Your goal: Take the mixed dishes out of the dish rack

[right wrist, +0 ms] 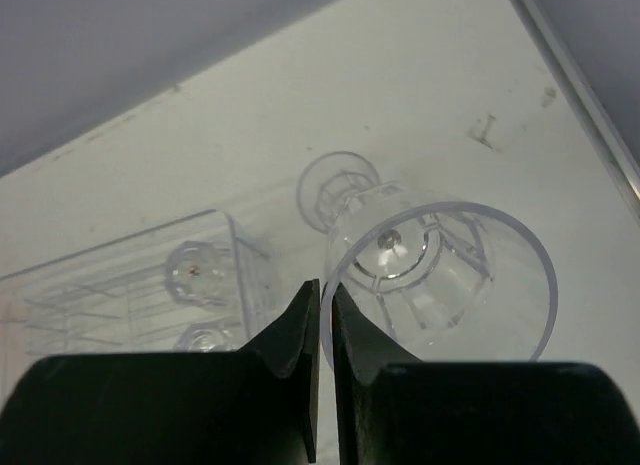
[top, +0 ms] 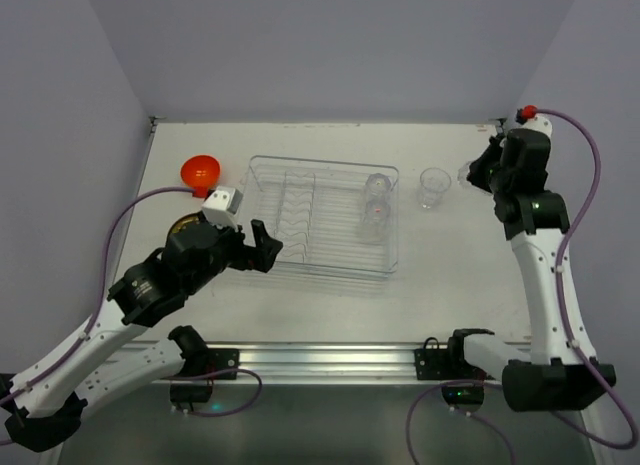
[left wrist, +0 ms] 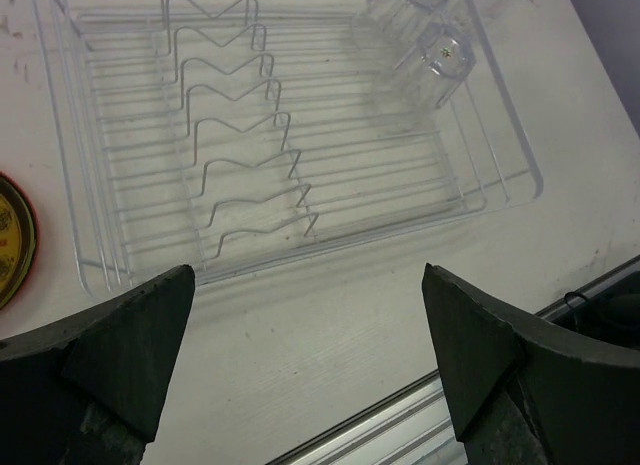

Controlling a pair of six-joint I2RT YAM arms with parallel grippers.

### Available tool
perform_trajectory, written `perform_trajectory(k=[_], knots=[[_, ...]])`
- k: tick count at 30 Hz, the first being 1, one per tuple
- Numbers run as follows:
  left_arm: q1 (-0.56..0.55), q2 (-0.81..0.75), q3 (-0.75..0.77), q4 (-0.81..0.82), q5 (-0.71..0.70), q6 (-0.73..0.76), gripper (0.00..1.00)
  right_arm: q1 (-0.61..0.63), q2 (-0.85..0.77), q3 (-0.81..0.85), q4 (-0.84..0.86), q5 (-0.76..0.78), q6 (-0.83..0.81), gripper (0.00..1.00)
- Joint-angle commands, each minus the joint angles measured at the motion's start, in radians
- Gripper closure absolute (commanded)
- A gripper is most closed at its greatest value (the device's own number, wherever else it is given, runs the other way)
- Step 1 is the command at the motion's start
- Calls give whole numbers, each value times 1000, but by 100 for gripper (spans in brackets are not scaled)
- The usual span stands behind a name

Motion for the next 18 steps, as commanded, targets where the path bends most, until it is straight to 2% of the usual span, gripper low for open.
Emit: perform_trajectory(k=[1, 5, 7, 10, 18], knots=[[1, -47, -63, -12, -37, 47, 0, -121, 169, 127, -57, 115, -10, 100], [1, -61, -97, -10, -58, 36, 0, -158, 408, 218, -95, 124, -20, 100], [1, -73, -100, 2, -49, 54, 0, -156, 555, 300, -141, 191, -25, 100], [1, -82, -118, 11, -49, 48, 0, -156, 685, 351, -152, 206, -40, 100], [1, -88, -131, 33, -9, 64, 0, -119, 820, 325, -81, 163, -30, 100]])
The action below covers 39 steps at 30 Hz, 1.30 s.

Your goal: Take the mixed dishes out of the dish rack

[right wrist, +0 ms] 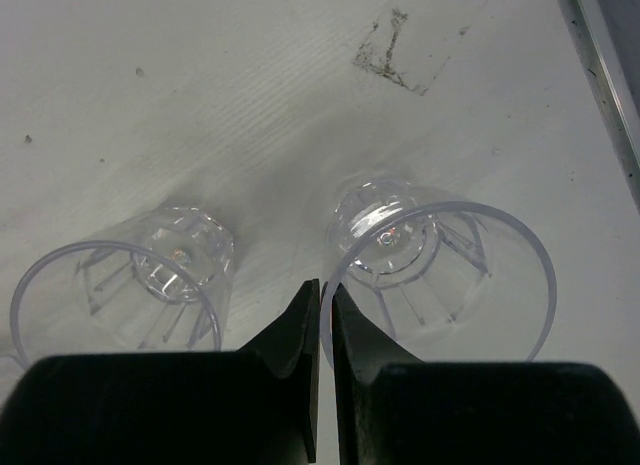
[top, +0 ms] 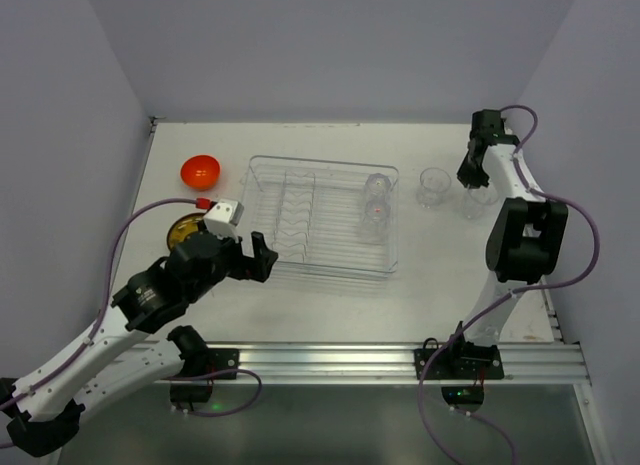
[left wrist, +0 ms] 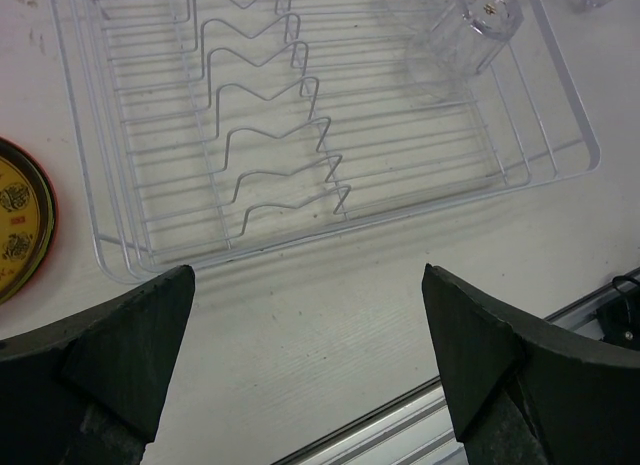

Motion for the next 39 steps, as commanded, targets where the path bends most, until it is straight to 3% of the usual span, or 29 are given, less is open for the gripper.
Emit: perform_trajectory(k=[1, 4, 8, 13, 15, 21, 24, 25, 27, 28, 30, 37, 39], knots=[[0, -7, -10, 44, 21, 34, 0, 28, 12, 21, 51, 7, -9, 100], [1, -3, -12, 47, 25, 36, 0, 28, 43, 22, 46, 1, -6, 97], [1, 8, -10, 50, 30, 41, 0, 26, 40, 32, 46, -22, -17, 85], [1, 23, -10, 45, 21, 37, 0, 28, 25, 67, -1, -26, -29, 61], [1, 28, -7, 38, 2, 30, 0, 28, -38, 44, -13, -15, -20, 51], [1, 46, 3, 45, 1, 25, 0, 30, -298, 9, -33, -47, 20, 41], [1, 100, 3, 93, 62, -33, 0, 88, -545, -165, 81, -68, 29, 5], [1, 123, 6, 113, 97, -48, 0, 123, -670, -228, 123, -113, 34, 1], [0, 212, 22, 163, 169, -73, 0, 134, -788, -428, 269, -266, 76, 1], [0, 248, 51, 177, 174, -76, 0, 131, -841, -497, 314, -412, 90, 1], [-5, 356, 91, 179, 150, -93, 0, 131, -954, -632, 393, -478, 133, 1], [-36, 685, 264, 249, 99, -148, 0, 129, -1057, -692, 289, -389, 245, 1], [-42, 761, 376, 248, 73, -136, 0, 129, -1093, -682, 242, -391, 233, 1]])
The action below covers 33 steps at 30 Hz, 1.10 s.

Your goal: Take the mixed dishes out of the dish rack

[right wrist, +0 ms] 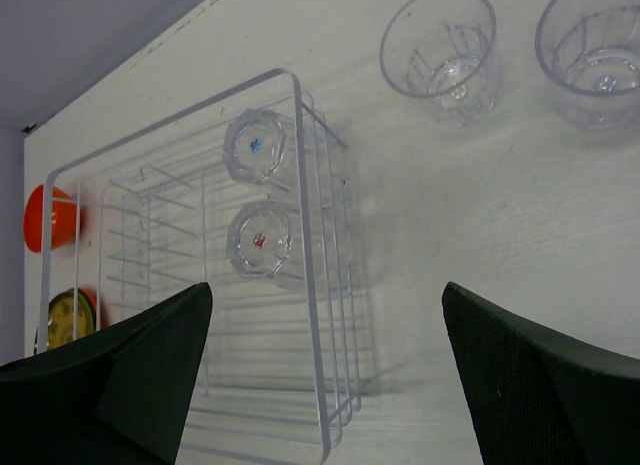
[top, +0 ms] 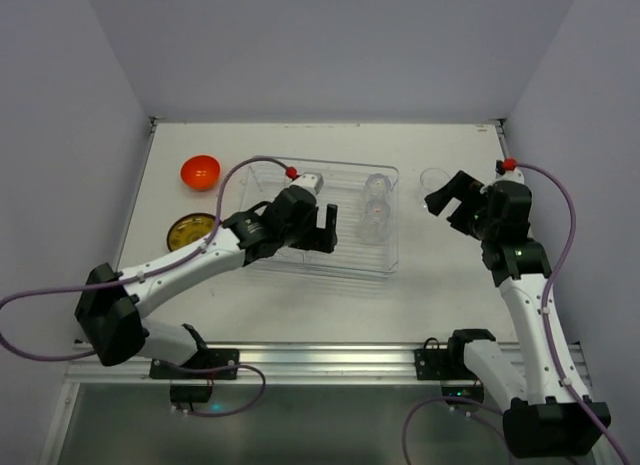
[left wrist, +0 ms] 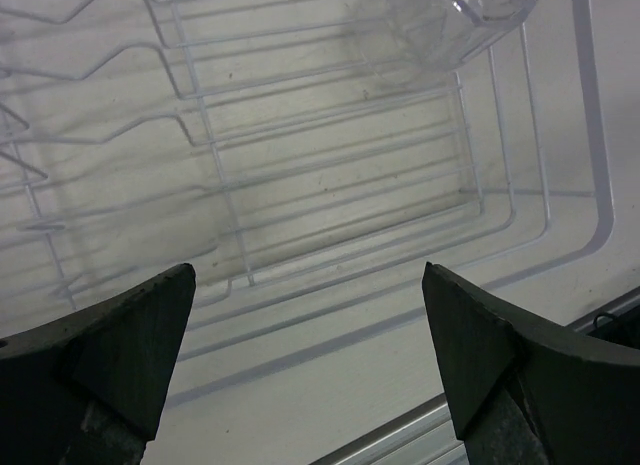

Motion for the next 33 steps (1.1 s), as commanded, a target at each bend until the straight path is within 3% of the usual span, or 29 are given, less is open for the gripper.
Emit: perform_trajectory(k=[1, 9, 14, 19, 33], knots=[[-13, 150, 180, 74, -50, -17, 0, -4, -85, 26, -30, -12, 39, 1], [-13, 468, 623, 4, -91, 26, 0, -5, -295, -51, -59, 33, -31, 1], [-10, 641, 783, -1, -162, 108, 0, -4, -423, -64, -63, -75, -66, 1], [-4, 814, 984, -16, -142, 168, 0, -4, -492, -55, -69, -90, -86, 1], [44, 971, 1058, 62, -56, 214, 3, 7, -503, -71, -73, -176, -108, 1]])
